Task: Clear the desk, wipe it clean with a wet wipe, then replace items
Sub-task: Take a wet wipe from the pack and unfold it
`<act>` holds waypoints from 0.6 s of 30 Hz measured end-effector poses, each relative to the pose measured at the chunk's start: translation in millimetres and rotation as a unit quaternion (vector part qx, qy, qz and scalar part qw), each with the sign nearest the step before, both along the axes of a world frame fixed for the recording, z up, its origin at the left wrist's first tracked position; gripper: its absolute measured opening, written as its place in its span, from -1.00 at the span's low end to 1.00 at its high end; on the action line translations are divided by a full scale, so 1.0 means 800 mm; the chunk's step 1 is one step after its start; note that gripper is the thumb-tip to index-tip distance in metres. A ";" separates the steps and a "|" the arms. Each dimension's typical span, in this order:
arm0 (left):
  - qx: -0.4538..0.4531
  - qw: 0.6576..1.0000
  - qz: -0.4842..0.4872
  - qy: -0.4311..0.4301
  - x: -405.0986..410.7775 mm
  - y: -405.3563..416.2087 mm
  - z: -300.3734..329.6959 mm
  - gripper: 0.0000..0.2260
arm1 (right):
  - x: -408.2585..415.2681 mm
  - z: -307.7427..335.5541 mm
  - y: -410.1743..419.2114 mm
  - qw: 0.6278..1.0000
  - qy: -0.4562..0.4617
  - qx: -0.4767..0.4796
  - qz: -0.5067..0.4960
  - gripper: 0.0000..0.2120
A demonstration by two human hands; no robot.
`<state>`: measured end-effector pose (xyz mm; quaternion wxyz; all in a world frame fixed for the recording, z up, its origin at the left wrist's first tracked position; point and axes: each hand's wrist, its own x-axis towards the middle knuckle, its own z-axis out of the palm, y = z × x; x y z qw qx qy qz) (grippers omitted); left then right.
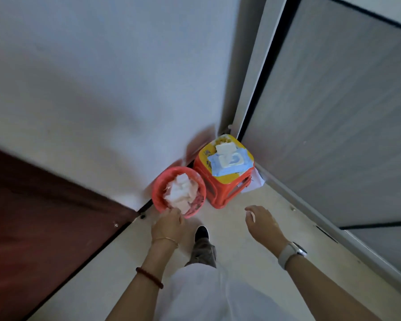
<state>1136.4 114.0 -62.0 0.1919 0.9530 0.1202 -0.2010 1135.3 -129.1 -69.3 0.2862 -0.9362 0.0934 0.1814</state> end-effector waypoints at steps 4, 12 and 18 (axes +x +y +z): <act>0.044 0.996 -0.082 0.018 0.104 -0.014 -0.009 -0.76 | 0.092 -0.019 -0.005 0.998 0.054 0.017 -0.006 -0.74; 0.117 0.963 -0.229 0.081 0.233 -0.052 -0.138 -0.67 | 0.254 -0.146 -0.031 0.994 0.112 0.003 0.008 -0.69; 0.096 0.971 -0.219 0.024 0.302 -0.103 -0.273 -0.85 | 0.351 -0.286 -0.052 0.991 0.093 -0.039 0.088 -0.67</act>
